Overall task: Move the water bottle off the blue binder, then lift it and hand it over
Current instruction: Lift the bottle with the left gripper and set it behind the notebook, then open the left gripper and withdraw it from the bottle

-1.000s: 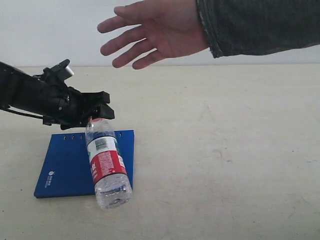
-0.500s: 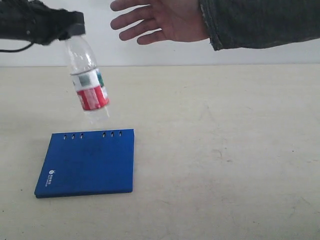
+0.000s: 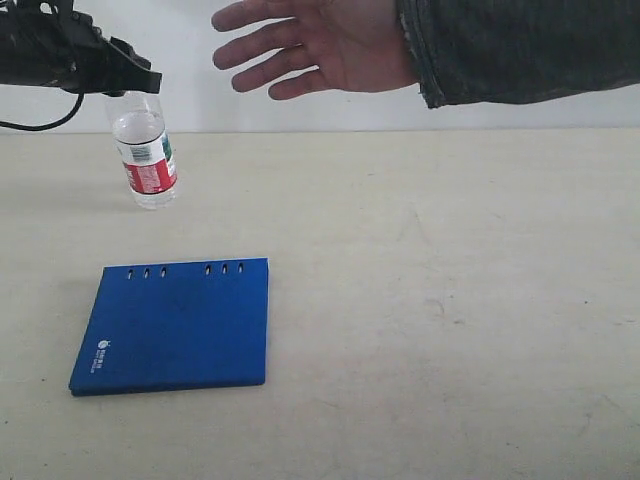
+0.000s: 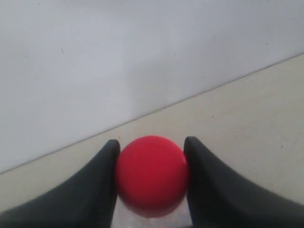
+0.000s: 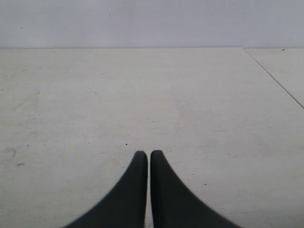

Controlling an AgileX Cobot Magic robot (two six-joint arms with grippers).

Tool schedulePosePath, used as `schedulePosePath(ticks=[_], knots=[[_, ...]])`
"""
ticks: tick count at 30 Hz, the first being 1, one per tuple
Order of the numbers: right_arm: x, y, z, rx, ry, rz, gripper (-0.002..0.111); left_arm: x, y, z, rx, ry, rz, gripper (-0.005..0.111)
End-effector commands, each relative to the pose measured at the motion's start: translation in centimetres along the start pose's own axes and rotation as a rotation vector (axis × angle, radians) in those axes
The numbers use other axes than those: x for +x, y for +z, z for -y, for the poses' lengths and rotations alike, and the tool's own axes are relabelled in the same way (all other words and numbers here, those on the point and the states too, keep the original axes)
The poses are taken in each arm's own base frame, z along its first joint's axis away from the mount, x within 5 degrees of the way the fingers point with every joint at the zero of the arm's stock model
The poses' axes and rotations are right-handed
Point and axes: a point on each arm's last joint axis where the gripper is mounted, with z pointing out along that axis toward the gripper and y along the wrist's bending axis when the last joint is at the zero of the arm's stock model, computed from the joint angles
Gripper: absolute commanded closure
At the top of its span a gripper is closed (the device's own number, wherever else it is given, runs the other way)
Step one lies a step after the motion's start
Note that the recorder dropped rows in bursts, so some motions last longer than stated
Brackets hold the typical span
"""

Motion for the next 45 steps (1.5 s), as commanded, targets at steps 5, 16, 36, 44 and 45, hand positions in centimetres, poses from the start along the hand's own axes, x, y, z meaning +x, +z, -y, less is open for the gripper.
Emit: schedulePosePath(ticks=[5,16,36,44,45], knots=[[-0.1,0.0,0.0,0.003,-0.001,0.003,0.109,1.6,1.0,-0.4,-0.053,0.031,-0.053,0.096],[-0.1,0.0,0.0,0.003,-0.001,0.003,0.109,0.0,-0.7,-1.7,-0.182,0.004,-0.01,0.04],[-0.1,0.0,0.0,0.003,-0.001,0.003,0.109,-6.6,-23.6,-3.2,-0.54,-0.249,0.374,0.035],[-0.1,0.0,0.0,0.005,-0.015,0.008,0.109,-3.1,-31.1,-1.3,-0.557,-0.228,0.48,0.035],[-0.1,0.0,0.1,0.013,-0.054,0.01,0.109,-2.8,-31.8,-1.2,-0.559,-0.23,0.496,0.035]])
